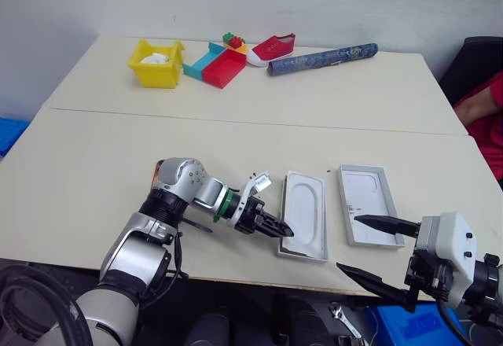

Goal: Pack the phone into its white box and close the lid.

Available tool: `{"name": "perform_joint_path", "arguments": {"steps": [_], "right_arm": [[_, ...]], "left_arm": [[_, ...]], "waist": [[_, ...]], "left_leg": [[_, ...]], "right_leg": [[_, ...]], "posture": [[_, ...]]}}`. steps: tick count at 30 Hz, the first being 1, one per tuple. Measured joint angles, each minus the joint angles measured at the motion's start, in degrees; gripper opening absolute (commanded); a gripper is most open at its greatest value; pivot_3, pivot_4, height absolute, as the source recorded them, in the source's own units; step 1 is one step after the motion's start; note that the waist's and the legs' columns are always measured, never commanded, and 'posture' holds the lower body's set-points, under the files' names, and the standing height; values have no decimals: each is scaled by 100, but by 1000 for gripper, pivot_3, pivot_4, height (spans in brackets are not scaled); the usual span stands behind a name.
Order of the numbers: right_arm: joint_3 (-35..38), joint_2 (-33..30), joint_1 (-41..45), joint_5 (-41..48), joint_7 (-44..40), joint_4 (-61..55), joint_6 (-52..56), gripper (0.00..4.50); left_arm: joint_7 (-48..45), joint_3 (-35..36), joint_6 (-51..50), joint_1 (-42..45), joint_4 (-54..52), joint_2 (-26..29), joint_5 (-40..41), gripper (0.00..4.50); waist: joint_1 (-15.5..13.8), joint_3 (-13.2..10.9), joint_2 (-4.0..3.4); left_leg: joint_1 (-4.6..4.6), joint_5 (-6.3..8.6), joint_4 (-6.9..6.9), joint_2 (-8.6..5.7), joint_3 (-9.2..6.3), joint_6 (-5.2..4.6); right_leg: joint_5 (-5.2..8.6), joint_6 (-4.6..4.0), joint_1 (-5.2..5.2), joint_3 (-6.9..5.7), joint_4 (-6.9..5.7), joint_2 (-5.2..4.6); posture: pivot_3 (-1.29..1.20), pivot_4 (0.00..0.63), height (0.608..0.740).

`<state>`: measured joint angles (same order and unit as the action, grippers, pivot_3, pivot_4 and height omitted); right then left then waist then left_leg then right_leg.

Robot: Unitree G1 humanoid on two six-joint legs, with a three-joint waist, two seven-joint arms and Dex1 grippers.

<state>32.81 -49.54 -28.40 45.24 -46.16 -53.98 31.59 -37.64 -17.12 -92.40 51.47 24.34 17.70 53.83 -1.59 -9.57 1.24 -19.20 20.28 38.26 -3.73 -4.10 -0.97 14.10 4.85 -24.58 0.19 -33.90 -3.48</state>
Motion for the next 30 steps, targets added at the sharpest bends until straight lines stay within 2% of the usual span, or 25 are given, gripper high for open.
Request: {"name": "perform_joint_path", "arguments": {"steps": [7,11,14,18,20,22,26,30], "right_arm": [[-300,14,46,-137,20,9,-21,4500],[-322,15,106,-172,11,54,-22,4500],[-379,13,272,-211,15,149,-21,4500],[-805,-75,825,-263,122,312,79,4500],[-1198,-163,1356,-306,272,459,244,4085],[-1529,-185,1733,-383,424,596,410,3580],[-2450,-183,2754,-781,747,1058,760,2122],[-3510,-119,3635,-1374,800,1608,908,718]], "left_arm": [[-584,-124,-5,130,-346,330,-13,4471],[-980,-155,54,209,-707,586,-31,4471],[-1505,-382,566,213,-1288,969,-204,4471],[-2240,-465,2415,11,-1981,1489,-977,4471],[-2534,-429,3488,-255,-2089,1696,-1474,4059],[-2811,-412,4132,-459,-2117,1889,-1774,3582],[-3332,-204,4998,-745,-2174,2099,-2043,2242],[-3315,94,5665,-943,-2262,2114,-2330,951]], "waist": [[5,-1,-1],[3,-2,-1],[11,-4,-1],[27,-6,-11],[37,-8,-15],[9,-12,-20],[-12,-15,-23],[-2,-15,-23]], "left_leg": [[-1,0,-1,1,0,0],[-1,0,-2,0,-1,-1],[-1,0,-4,1,0,0],[2,0,-7,6,2,3],[0,-1,-7,8,4,3],[-4,-3,-10,10,1,4],[-16,-1,-7,9,-4,-5],[-28,3,-3,8,-1,-16]], "right_leg": [[0,0,-1,0,0,0],[0,0,-1,0,2,0],[0,0,-1,2,4,0],[2,-4,-1,3,7,0],[2,-7,-3,2,7,1],[3,-12,-9,-3,7,1],[4,-14,-14,-8,10,-1],[3,-12,-20,-7,20,-1]], "posture": [[0,150,740],[0,150,740],[0,150,740],[0,150,740],[0,150,740],[0,150,740],[0,150,740],[0,150,740]]}}
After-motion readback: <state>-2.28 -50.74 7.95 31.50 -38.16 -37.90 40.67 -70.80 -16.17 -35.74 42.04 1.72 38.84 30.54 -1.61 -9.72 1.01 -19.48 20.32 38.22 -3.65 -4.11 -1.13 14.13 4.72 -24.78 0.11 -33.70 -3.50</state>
